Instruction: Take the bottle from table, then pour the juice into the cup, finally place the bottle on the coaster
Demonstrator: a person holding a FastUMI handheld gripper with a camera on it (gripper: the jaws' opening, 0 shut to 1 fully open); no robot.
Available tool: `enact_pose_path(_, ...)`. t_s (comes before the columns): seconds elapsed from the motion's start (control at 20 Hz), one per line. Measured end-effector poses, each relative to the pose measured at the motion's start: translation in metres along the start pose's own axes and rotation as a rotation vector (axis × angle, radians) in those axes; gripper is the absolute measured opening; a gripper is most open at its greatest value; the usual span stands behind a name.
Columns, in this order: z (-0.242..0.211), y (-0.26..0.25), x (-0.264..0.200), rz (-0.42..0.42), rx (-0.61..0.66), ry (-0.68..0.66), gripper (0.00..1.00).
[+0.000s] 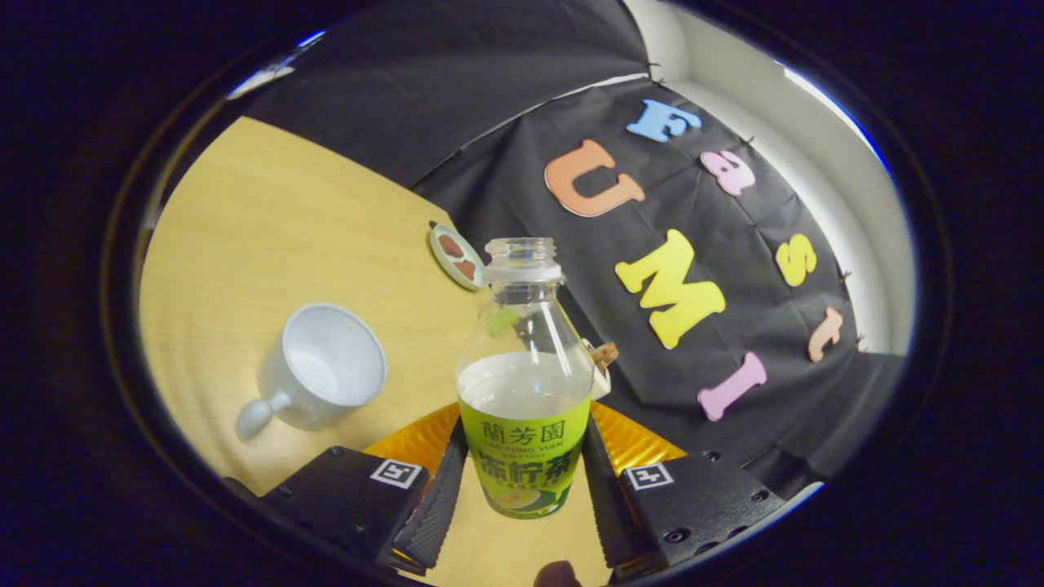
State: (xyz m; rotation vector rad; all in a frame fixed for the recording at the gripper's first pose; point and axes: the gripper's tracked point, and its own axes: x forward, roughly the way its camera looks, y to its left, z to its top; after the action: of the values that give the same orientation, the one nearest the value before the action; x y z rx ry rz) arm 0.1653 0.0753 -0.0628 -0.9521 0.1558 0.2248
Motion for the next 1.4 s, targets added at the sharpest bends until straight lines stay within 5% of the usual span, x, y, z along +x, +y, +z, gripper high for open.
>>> enact_pose_path(0.5, 0.027, -0.028, 0.052, 0.154, 0.651, -0.081, 0.77)
enact_pose_path(1.4, -0.015, -0.012, 0.171, 0.101, 0.796, -0.019, 0.81)
